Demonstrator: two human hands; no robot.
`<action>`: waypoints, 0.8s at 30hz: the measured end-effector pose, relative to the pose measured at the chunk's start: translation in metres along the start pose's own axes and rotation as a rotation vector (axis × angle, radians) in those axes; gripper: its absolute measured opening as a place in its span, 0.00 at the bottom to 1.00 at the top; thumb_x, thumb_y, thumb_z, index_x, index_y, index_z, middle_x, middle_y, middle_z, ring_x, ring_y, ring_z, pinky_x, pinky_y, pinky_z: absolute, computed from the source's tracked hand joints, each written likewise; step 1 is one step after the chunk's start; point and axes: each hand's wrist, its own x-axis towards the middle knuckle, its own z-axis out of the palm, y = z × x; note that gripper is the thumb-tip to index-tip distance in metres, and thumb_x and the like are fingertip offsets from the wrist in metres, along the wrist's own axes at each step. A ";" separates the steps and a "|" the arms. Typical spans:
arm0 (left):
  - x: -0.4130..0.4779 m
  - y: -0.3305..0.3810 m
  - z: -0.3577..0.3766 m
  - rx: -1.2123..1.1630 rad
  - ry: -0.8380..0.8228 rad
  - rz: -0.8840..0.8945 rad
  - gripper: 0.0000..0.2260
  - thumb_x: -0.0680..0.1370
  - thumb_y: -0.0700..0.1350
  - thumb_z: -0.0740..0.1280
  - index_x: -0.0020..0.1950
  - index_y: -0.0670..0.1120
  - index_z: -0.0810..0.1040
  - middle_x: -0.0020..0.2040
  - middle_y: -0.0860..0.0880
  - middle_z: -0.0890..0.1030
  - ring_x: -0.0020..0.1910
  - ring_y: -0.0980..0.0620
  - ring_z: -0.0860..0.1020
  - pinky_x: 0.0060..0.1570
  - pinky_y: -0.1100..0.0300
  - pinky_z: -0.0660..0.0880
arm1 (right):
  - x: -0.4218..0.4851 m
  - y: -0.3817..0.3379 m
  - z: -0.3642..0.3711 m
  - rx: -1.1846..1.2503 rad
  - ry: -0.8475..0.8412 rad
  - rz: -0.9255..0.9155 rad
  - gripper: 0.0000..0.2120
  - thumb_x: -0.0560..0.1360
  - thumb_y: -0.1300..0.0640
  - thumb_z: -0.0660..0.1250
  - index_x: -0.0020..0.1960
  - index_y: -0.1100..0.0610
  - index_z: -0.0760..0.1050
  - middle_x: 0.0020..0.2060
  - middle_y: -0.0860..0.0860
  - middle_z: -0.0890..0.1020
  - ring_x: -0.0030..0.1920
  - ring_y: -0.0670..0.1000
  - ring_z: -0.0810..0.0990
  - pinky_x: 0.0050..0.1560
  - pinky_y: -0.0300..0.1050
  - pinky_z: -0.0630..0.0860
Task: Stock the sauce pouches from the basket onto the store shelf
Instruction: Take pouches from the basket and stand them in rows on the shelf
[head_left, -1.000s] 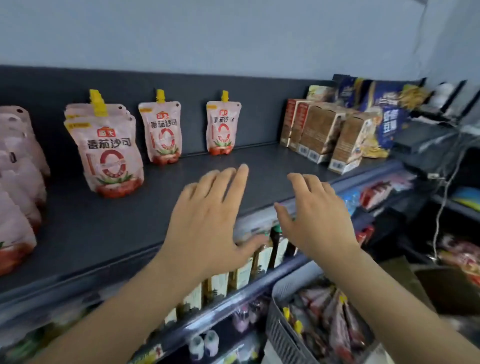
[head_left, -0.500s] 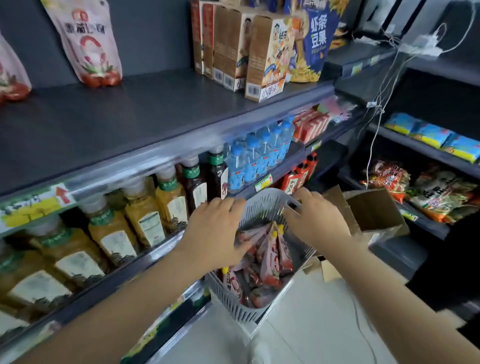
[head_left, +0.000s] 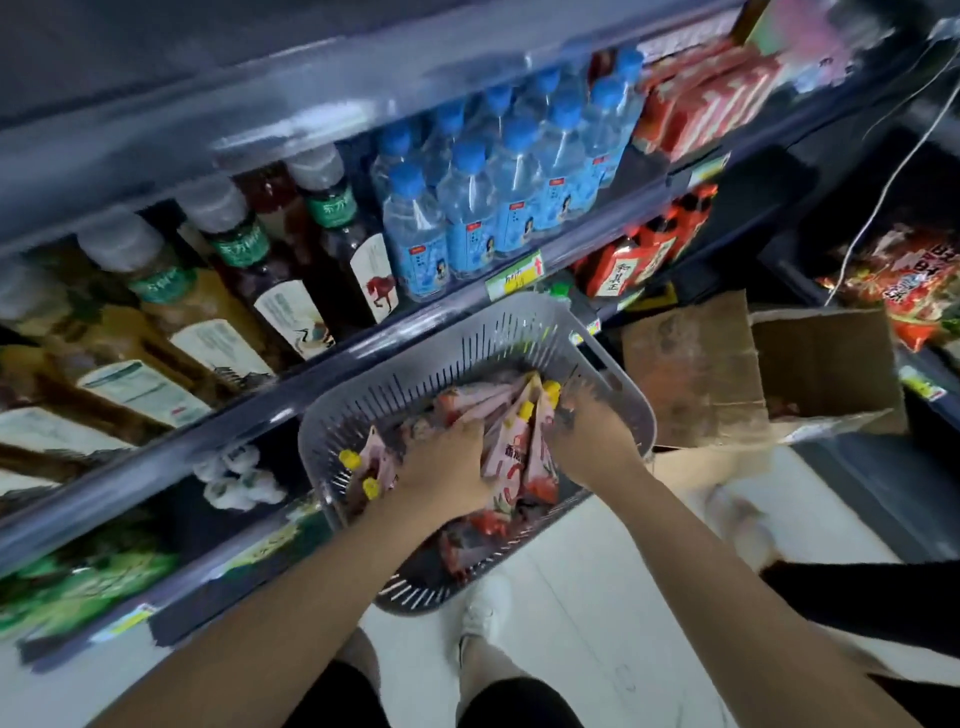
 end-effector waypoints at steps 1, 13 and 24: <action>0.008 0.003 0.005 -0.036 0.002 -0.011 0.30 0.74 0.61 0.64 0.69 0.46 0.64 0.63 0.47 0.74 0.59 0.45 0.76 0.50 0.51 0.76 | 0.004 0.002 0.004 0.020 -0.014 0.000 0.19 0.77 0.54 0.62 0.64 0.64 0.66 0.53 0.61 0.79 0.53 0.60 0.78 0.43 0.44 0.68; 0.074 0.009 0.046 -0.507 0.057 -0.157 0.06 0.77 0.34 0.62 0.48 0.42 0.77 0.48 0.44 0.80 0.40 0.52 0.73 0.31 0.65 0.63 | 0.028 0.013 0.012 0.078 -0.052 0.104 0.17 0.77 0.58 0.61 0.64 0.63 0.68 0.58 0.62 0.77 0.57 0.61 0.76 0.47 0.45 0.70; 0.047 -0.044 0.030 -0.692 0.043 -0.428 0.09 0.78 0.43 0.64 0.46 0.39 0.80 0.44 0.41 0.82 0.45 0.43 0.79 0.38 0.56 0.70 | 0.084 0.015 0.042 0.365 -0.198 0.382 0.16 0.77 0.62 0.60 0.64 0.67 0.72 0.60 0.63 0.77 0.61 0.62 0.76 0.50 0.46 0.73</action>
